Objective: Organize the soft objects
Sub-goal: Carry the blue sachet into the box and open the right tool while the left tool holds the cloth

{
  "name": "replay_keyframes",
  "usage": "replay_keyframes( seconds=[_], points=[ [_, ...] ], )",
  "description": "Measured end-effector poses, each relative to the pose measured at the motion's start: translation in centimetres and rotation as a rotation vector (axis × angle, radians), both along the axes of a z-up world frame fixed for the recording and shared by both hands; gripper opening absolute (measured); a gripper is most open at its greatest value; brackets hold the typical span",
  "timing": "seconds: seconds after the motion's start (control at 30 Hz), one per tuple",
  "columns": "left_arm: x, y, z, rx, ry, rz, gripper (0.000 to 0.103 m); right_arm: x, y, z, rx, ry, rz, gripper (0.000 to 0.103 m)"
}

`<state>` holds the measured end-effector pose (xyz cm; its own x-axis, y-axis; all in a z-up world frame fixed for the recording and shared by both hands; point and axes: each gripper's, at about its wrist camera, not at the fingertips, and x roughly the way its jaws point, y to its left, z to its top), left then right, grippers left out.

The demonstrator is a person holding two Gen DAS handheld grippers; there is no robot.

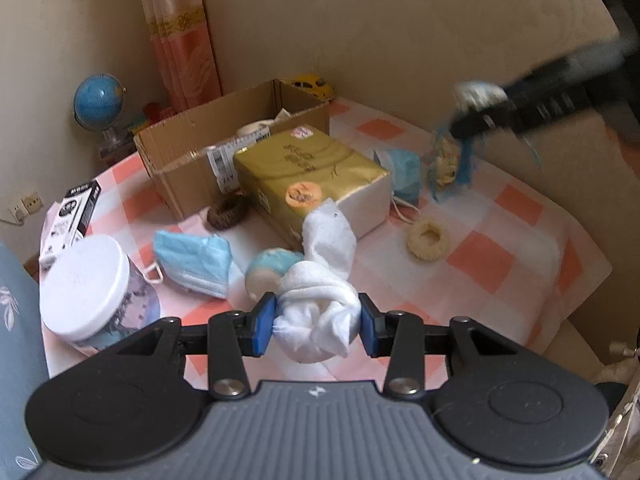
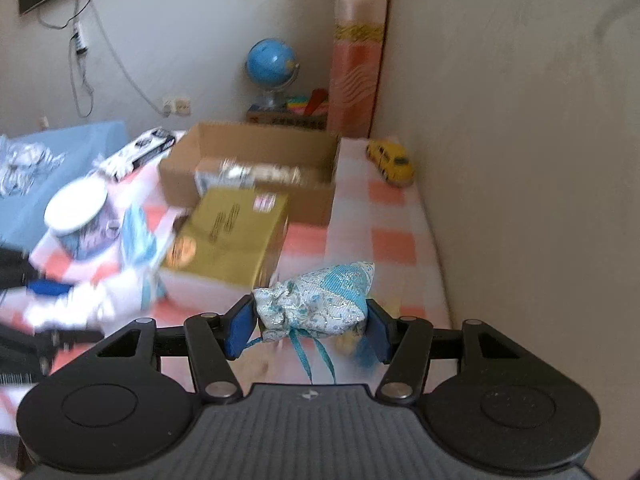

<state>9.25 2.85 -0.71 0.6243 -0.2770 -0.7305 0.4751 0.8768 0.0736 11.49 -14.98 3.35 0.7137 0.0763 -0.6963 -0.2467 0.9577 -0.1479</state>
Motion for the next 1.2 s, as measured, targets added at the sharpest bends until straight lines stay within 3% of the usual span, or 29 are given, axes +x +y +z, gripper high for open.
replay_keyframes(
  seconds=[0.4, 0.67, 0.8, 1.1, 1.2],
  points=[
    [1.2, 0.6, 1.5, 0.013, -0.057, -0.013, 0.041, 10.4, 4.0, 6.0, 0.066, -0.026, -0.015, 0.063],
    [1.8, 1.4, 1.0, 0.015, -0.044, 0.019, 0.041, 18.5, 6.3, 6.7, 0.196, 0.085, -0.040, 0.063],
    [2.1, 1.6, 0.9, 0.024, -0.039, 0.029, 0.041, 21.2, 7.3, 6.3, 0.262, 0.131, -0.044, 0.063],
    [2.9, 1.5, 1.1, 0.041, -0.034, 0.034, 0.041, 25.6, 9.2, 0.6, 0.159, 0.228, -0.132, 0.063],
    [3.1, 1.5, 1.2, 0.043, -0.034, 0.037, 0.041, 26.0, 9.7, -0.6, 0.101, 0.213, -0.132, 0.076]
  ],
)
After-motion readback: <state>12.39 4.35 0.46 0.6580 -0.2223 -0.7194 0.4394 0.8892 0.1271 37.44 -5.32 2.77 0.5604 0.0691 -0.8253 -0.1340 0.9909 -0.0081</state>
